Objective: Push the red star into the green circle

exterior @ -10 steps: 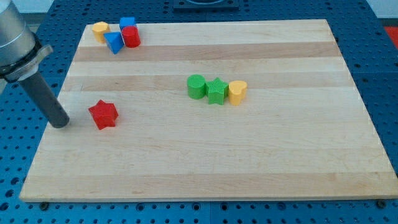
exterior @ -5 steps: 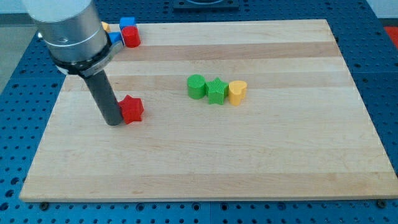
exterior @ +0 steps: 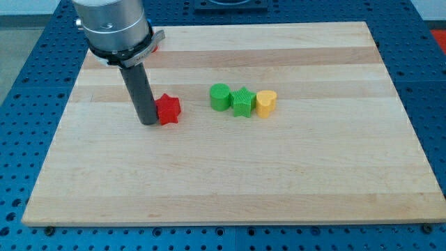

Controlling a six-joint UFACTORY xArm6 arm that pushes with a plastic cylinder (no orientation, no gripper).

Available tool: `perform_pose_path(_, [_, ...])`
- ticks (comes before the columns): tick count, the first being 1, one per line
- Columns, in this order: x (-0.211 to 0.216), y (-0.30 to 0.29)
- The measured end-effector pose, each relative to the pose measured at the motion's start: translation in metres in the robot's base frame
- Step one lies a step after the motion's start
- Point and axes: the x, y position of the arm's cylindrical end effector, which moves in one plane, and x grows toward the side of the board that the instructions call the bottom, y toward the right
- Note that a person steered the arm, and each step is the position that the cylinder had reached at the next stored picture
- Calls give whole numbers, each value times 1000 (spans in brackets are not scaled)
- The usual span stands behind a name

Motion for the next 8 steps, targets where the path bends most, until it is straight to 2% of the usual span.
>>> perform_pose_path(2, [-32,1])
perform_pose_path(8, [-28,86])
